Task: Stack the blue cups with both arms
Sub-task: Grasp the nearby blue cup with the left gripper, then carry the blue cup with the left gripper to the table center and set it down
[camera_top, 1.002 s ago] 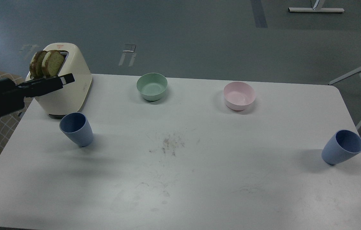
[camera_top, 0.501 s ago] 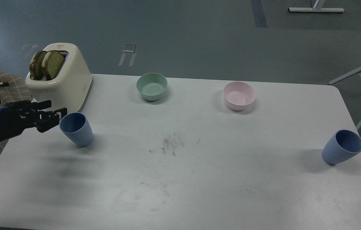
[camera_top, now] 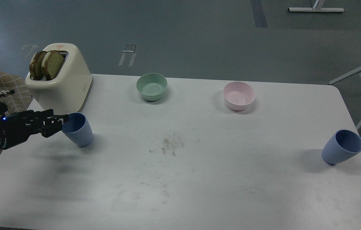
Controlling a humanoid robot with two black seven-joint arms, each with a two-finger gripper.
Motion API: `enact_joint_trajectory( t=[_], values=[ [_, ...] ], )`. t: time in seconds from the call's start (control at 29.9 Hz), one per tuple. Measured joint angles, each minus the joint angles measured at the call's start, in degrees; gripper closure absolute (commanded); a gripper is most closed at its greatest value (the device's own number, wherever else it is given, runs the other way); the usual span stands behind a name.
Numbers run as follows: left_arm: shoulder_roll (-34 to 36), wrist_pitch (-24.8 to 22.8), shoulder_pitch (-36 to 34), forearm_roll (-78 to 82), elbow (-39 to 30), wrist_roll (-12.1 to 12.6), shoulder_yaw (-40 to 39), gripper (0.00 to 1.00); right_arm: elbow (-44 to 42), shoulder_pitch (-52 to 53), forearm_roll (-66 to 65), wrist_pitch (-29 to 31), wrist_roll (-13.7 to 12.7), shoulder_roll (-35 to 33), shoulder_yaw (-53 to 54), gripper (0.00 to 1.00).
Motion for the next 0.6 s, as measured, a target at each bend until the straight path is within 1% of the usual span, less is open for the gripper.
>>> enact_joint_trajectory(
  t=[0.03, 0.07, 0.13, 0.2, 0.23, 0.27, 0.6],
  values=[
    [-0.37, -0.04, -0.03, -0.04, 0.06, 0.0, 0.06, 0.68, 0.01, -0.02, 0.0, 0.0, 0.0, 0.0, 0.0, 0.0],
    [-0.69, -0.07, -0.06, -0.07, 0.13, 0.0, 0.09, 0.74, 0.02, -0.05, 0.0, 0.0, 0.0, -0.01, 0.0, 0.0],
    [-1.01, -0.11, -0.09, -0.07, 0.25, 0.0, 0.11, 0.8, 0.06, -0.12, 0.0, 0.0, 0.0, -0.13, 0.0, 0.0],
    [-1.09, -0.16, -0.09, -0.07, 0.34, 0.0, 0.11, 0.93, 0.1, -0.22, 0.0, 0.0, 0.0, -0.39, 0.0, 0.0],
    [-1.1, -0.17, -0.09, -0.07, 0.36, 0.0, 0.12, 0.95, 0.11, -0.28, 0.0, 0.0, 0.0, -0.49, 0.0, 0.0],
    [-1.14, -0.17, -0.12, -0.07, 0.36, 0.0, 0.12, 1.0, 0.12, -0.34, 0.0, 0.0, 0.0, -0.58, 0.0, 0.0],
    [-1.07, -0.13, -1.25, 0.12, 0.08, 0.0, 0.04, 1.0, -0.29, -0.43, 0.0, 0.0, 0.1, -1.51, 2.04, 0.0]
  ],
)
